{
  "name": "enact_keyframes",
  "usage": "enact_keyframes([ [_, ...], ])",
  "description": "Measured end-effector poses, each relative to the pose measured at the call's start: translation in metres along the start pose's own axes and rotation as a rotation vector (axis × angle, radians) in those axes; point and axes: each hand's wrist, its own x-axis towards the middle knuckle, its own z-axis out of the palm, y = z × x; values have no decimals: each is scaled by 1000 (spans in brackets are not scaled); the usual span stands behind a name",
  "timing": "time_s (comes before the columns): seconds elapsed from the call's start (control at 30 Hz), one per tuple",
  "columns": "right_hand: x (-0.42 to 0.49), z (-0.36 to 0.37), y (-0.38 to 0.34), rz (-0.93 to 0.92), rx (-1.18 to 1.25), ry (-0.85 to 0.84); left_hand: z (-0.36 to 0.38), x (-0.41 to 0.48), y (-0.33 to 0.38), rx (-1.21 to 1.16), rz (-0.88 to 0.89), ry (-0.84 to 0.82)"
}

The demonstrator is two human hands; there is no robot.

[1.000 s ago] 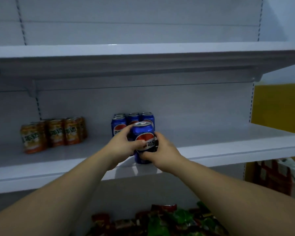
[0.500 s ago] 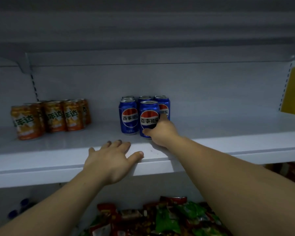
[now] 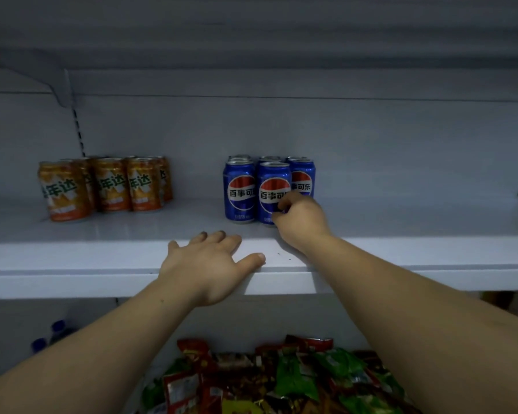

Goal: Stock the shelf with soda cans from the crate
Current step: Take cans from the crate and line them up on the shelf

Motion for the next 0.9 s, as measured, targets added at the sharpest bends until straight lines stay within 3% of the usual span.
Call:
enact_keyframes([
  [0.57, -23, -15, -7, -5, -97, -188, -3, -1, 0, -27, 0, -5],
  [0.8, -106, -135, 32, 144, -370, -246, -25, -15, 21, -97, -107, -174],
  [0.9, -152, -202, 53, 268, -457, -207, -41, -41, 74, -233, 67, -211],
])
